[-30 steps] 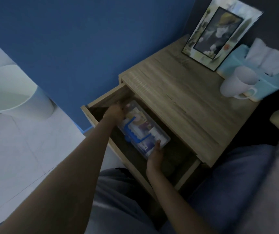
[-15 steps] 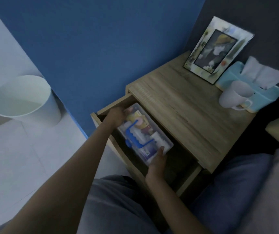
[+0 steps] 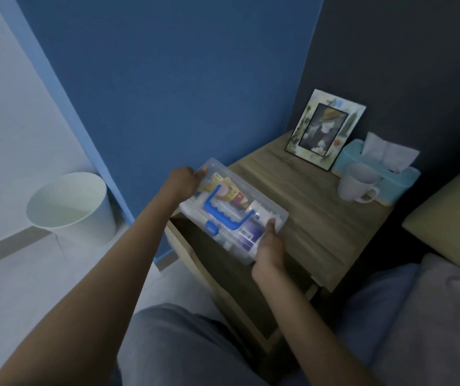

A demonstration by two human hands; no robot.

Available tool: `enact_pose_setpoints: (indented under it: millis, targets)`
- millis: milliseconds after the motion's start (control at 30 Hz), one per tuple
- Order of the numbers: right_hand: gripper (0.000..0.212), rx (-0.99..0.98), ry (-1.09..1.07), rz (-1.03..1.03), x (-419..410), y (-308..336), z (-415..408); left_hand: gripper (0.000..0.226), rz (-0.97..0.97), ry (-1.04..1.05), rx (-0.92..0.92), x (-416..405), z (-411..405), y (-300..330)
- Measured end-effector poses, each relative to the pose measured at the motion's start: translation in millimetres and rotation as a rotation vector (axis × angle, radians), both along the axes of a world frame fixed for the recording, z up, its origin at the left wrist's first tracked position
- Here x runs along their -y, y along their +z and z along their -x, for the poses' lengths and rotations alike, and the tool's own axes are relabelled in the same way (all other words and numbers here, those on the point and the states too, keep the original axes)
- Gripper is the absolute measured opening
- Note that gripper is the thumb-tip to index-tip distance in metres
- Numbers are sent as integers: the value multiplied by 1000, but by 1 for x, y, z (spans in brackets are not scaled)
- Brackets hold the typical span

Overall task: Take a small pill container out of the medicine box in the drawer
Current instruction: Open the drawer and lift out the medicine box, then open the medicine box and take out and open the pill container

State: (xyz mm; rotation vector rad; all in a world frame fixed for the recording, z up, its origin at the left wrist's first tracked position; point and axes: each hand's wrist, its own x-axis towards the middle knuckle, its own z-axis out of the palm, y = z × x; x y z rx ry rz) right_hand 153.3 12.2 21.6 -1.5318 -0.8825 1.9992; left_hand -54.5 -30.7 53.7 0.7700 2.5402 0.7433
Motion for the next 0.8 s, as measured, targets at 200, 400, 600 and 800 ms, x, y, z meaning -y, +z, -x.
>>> enact_pose_setpoints:
  millis: [200, 400, 600, 800]
  targets:
    - [48, 74, 77, -113, -88, 28, -6, 58, -88, 19, 84, -45, -20, 16]
    - [50, 191, 219, -358, -184, 23, 2, 56, -154, 56, 188, -102, -27, -11]
    - [44, 325, 246, -466, -249, 6, 25, 56, -160, 77, 280, -157, -9, -43]
    - [34, 283, 286, -245, -268, -6, 35, 54, -134, 60, 315, -177, 1, -55]
